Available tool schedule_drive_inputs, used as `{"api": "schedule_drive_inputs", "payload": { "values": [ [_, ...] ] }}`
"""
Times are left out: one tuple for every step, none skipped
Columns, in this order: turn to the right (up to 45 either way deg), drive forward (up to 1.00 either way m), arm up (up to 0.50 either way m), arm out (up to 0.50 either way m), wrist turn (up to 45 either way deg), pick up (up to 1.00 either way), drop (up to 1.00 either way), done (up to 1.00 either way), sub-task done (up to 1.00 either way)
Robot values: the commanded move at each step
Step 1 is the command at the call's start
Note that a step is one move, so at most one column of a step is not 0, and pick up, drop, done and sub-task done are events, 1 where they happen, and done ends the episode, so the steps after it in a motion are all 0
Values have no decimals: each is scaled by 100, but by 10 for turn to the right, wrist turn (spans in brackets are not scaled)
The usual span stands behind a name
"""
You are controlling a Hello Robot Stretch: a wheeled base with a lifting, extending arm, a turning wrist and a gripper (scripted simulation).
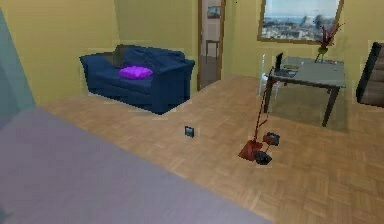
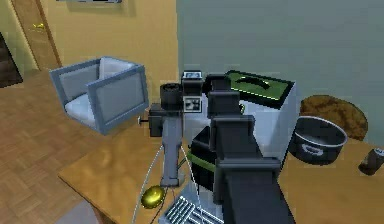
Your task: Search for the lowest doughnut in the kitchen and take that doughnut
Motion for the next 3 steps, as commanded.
{"api": "schedule_drive_inputs", "payload": {
  "values": [
    [0, 0, 0, 0, 450, 0, 0, 0, 0],
    [0, 0, 0, 0, 450, 0, 0, 0, 0],
    [0, 0, 0, 0, 450, 0, 0, 0, 0]
  ]
}}
